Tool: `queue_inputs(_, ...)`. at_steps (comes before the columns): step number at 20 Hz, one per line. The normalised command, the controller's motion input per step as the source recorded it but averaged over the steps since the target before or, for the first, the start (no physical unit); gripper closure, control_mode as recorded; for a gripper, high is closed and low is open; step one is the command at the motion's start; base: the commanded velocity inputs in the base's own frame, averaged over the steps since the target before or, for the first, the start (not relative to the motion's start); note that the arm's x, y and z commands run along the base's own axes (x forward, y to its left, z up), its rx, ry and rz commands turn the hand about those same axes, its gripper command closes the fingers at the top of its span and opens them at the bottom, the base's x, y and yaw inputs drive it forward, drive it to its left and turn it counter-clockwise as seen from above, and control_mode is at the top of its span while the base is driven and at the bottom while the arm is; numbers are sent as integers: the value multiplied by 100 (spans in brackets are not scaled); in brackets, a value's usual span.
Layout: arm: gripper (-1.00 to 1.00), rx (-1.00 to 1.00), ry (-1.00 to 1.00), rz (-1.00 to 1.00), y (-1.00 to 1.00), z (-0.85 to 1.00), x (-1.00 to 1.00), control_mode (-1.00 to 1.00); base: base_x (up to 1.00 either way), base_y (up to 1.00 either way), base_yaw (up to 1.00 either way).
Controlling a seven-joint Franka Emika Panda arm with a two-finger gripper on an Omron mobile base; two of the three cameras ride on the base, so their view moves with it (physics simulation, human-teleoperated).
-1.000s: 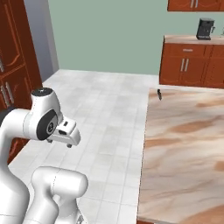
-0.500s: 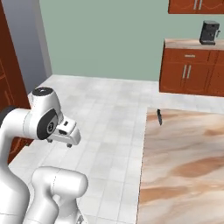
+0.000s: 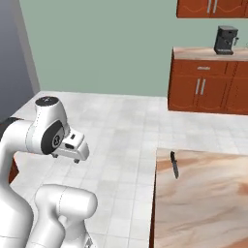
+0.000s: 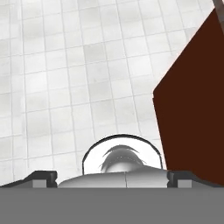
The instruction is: Retrieve the butter from the fridge and place it on a plate on the dining table. Then retrieve the butter knife by the fridge and place it near the plate.
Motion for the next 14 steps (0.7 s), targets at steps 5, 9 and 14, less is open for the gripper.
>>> queue_inputs(5,-100,0,0,0,0,0,0,100,100,53,-29)
queue_inputs(9,-100,0,0,0,0,0,0,100,100,68,-41)
queue_inputs(14,-100,0,0,0,0,0,0,100,56,55,-73)
